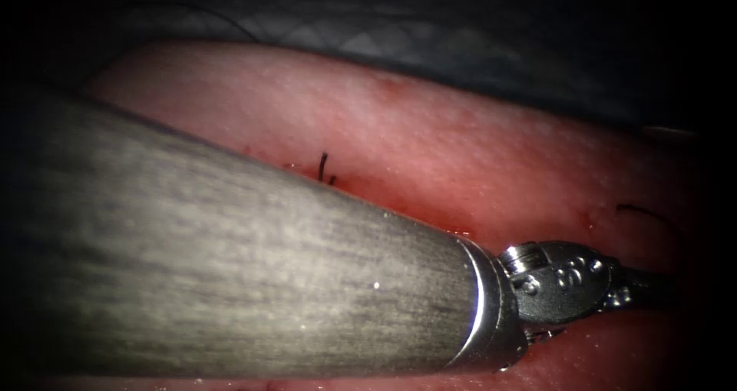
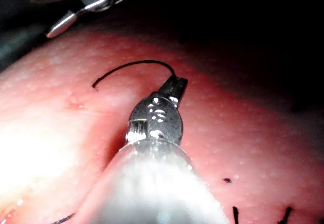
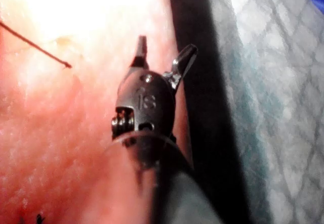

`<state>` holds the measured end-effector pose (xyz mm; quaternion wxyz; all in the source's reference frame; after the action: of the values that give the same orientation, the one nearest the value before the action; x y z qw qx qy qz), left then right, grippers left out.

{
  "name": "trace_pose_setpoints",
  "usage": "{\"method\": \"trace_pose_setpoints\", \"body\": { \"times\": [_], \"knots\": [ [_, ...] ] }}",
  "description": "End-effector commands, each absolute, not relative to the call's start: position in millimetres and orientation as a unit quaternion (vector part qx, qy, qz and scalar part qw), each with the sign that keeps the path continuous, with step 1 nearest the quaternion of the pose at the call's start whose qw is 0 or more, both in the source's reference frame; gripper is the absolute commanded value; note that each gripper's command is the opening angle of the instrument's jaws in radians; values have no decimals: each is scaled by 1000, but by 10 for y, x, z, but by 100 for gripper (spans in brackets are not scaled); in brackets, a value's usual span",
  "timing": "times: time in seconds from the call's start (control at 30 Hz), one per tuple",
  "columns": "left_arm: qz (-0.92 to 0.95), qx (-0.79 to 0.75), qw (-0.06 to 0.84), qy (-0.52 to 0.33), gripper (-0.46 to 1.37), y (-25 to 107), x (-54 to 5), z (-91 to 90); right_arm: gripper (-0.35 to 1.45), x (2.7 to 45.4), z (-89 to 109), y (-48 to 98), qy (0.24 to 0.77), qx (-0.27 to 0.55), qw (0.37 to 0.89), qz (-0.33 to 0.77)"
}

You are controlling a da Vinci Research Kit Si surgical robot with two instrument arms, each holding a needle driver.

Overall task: Wound Closure
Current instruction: Set the cut suture down with the left gripper

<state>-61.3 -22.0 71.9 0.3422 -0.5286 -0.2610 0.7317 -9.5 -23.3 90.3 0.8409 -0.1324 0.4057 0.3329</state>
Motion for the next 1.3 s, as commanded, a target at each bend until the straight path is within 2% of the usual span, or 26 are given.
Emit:
{"method": "trace_pose_setpoints", "body": {
  "times": [0.03, 0.5, 0.53, 0.57, 0.6, 0.63, 0.67, 0.7, 0.8, 0.97, 1.3],
  "knots": [
    [730, -530, 336, -269, -35, -227, -616, 723, 122, -91, 904, -234, 411, -127, 841, 329],
    [735, -510, 328, -305, -35, -316, -640, 781, 122, -57, 906, -239, 426, -118, 838, 321],
    [735, -505, 329, -310, -29, -322, -642, 786, 123, -55, 906, -240, 427, -117, 838, 320],
    [735, -502, 331, -315, 4, -328, -643, 791, 122, -52, 906, -240, 430, -116, 837, 319],
    [734, -501, 331, -316, 10, -330, -643, 793, 122, -52, 906, -241, 431, -116, 836, 318],
    [732, -499, 333, -323, 25, -333, -643, 796, 122, -49, 906, -241, 433, -115, 836, 317],
    [731, -498, 334, -324, 29, -334, -642, 797, 122, -49, 906, -241, 433, -115, 836, 317],
    [729, -495, 344, -325, 56, -337, -640, 801, 122, -47, 905, -242, 433, -115, 836, 317],
    [729, -492, 354, -320, 82, -341, -634, 805, 122, -44, 904, -243, 433, -115, 836, 317],
    [719, -484, 378, -325, 102, -342, -614, 801, 122, -42, 904, -244, 433, -114, 836, 317],
    [710, -481, 378, -349, 116, -334, -563, 773, 123, -36, 904, -245, 434, -114, 835, 317]
  ]
}}
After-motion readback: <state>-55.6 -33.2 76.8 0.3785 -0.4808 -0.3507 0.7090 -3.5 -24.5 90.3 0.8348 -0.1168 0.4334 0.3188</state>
